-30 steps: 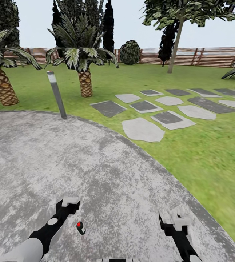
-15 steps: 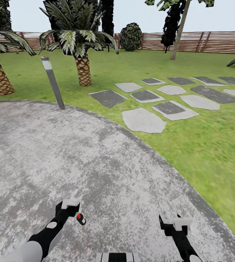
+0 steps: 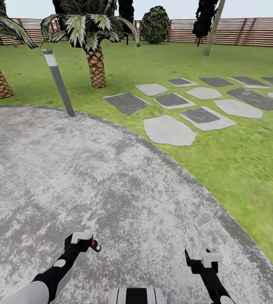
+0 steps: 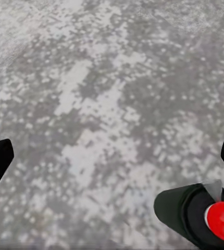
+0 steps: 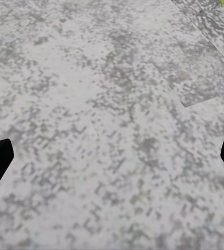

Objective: Pick up the pesticide atomizer in the garden and spray insectifuge to fully cover both potted plants in the garden.

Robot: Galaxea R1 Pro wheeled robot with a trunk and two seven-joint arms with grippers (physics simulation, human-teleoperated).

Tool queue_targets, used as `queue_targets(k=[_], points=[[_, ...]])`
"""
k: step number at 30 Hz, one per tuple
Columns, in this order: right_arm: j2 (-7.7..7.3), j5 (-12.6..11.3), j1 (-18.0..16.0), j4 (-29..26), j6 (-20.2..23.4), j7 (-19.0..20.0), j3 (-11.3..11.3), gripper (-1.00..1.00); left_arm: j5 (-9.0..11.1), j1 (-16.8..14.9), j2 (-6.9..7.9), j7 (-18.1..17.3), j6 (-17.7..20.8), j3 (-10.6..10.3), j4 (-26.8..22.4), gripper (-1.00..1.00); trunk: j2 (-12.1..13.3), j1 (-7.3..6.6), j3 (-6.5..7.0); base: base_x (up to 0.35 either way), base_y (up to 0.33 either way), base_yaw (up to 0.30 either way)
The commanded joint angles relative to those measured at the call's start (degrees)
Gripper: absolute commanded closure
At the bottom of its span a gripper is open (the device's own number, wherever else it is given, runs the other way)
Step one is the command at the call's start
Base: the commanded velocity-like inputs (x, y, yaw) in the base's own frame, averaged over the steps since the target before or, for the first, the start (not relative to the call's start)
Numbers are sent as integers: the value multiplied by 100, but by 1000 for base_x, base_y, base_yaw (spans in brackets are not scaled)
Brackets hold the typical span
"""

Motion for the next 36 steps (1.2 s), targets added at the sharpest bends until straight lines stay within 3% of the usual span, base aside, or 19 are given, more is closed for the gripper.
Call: queue_targets(k=[1, 10, 24, 36], points=[[0, 5, -2, 3, -16, -2, -2, -100, -48, -3, 0, -7, -21, 22, 5, -100, -1, -1, -13, 0, 0, 68], [3, 4, -2, -9, -25, 0, 16, -100, -54, -3, 0, -7, -52, 22, 5, -100, -1, -1, -40, 0, -67, 46], [7, 5, -2, 9, -25, 0, 20, -100, -49, -3, 0, -7, -42, 22, 5, -100, -1, -1, -40, 3, -272, 266], [7, 5, -2, 11, -25, 0, 20, -100, -19, -3, 7, -7, -55, 31, 5, -100, -1, -1, -40, 128, -241, 279]])
